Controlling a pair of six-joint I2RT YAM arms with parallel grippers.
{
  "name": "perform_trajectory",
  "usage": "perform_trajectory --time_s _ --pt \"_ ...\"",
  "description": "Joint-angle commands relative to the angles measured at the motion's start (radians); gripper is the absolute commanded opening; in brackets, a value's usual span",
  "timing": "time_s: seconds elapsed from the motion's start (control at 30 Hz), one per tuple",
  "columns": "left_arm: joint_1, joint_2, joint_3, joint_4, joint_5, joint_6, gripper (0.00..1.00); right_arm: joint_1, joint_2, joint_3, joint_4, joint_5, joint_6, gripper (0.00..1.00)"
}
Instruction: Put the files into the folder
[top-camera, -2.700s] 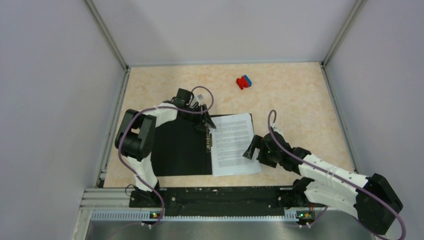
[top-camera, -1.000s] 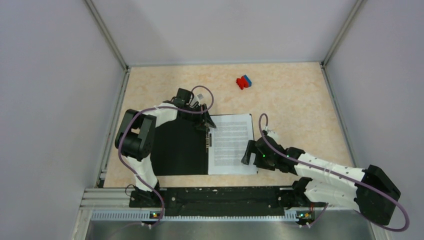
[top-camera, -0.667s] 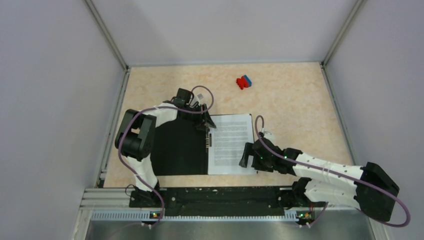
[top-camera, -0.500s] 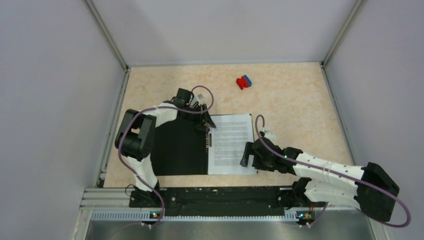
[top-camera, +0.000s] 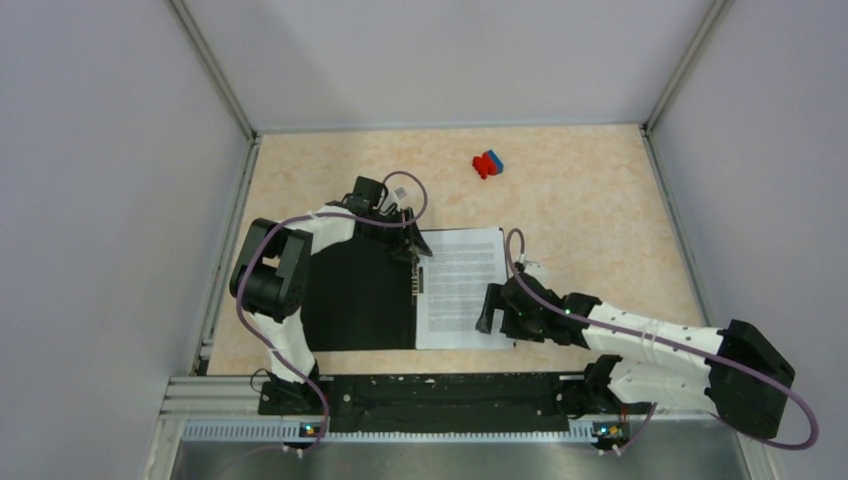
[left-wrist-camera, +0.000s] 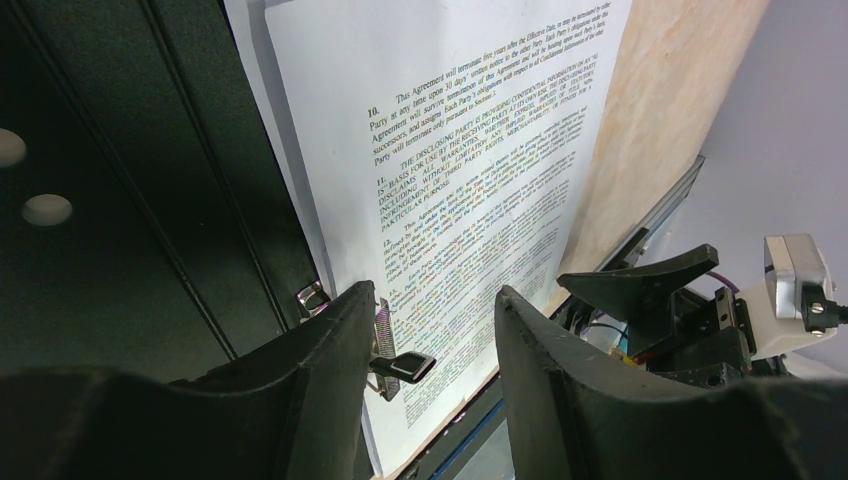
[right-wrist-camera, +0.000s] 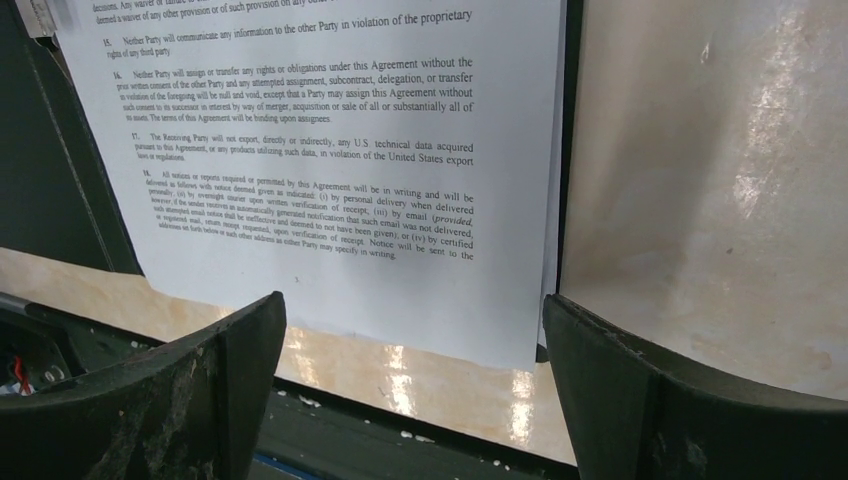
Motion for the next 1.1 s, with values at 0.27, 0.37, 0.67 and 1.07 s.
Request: perform_trajectory --time_s 0.27,0.37,0.67,1.07 --pt "-0.005 -0.015 0.000 0.028 0.008 -0.003 0.53 0.025 -0.020 0.053 -0.005 0.049 0.019 0.99" --pt "-0.004 -0.013 0.001 0.029 0.007 -0.001 0.53 0.025 -0.051 0.059 -0.044 0.073 0.018 0.99" --pt "-0.005 -0.014 0.000 0.031 0.009 -0.003 0.53 0.029 0.015 0.027 0.027 0.005 0.029 0.99" --pt "-0.006 -0.012 -0.002 0.032 0.010 -0.004 0.53 0.034 0.037 0.022 0.053 -0.001 0.030 0.99"
